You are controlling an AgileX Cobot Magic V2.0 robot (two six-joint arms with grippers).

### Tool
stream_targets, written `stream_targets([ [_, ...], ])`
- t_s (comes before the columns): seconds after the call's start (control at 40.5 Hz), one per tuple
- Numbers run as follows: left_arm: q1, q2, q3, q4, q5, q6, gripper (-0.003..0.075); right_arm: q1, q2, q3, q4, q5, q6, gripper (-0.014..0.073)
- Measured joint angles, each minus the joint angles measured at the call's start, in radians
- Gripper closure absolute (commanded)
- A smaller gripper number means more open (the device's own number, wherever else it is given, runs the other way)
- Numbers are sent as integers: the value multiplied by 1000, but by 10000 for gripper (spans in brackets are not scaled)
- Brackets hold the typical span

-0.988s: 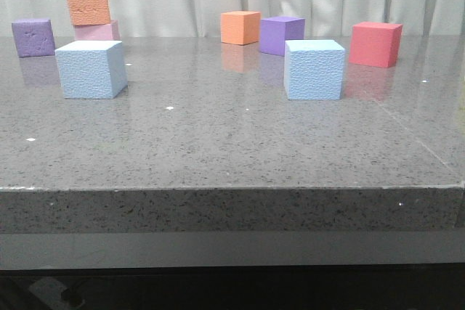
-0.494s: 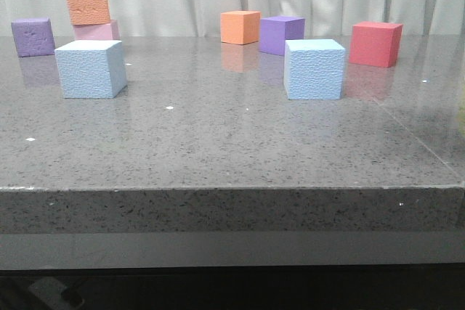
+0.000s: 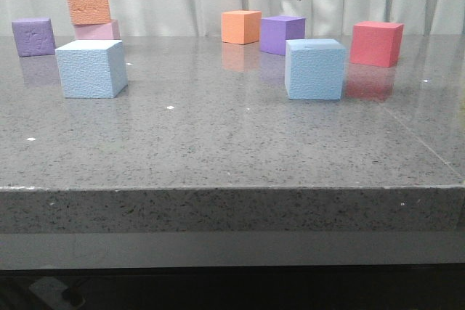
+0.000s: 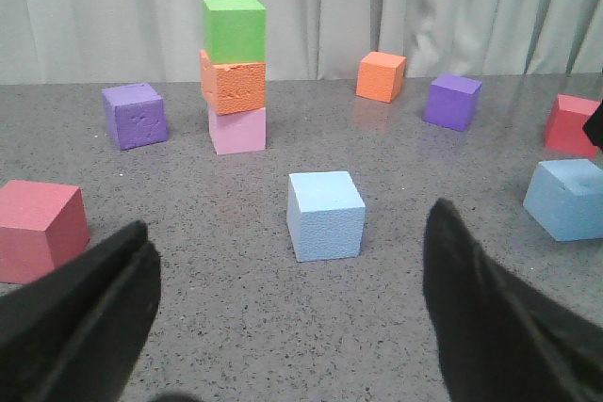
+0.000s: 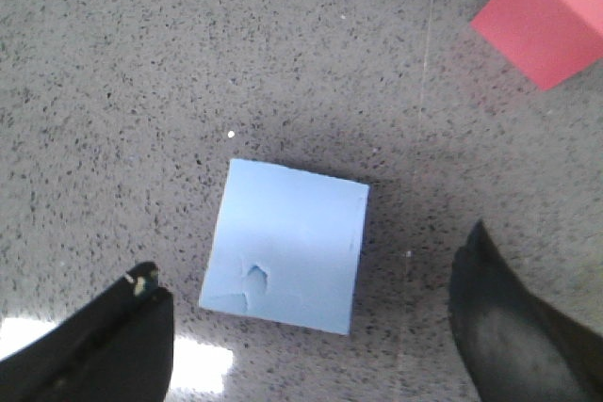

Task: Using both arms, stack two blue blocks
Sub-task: 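Lower the right gripper over the light-blue cube nearer the red cube and grasp it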

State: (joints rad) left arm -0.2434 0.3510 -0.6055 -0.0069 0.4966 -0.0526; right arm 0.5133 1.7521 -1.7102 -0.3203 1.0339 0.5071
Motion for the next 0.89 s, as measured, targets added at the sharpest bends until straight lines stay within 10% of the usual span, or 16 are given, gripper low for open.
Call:
stream_targets([
  [0.889,0,0,0,0,0,0,154,-66,207,-6,129,-106,43,-9],
])
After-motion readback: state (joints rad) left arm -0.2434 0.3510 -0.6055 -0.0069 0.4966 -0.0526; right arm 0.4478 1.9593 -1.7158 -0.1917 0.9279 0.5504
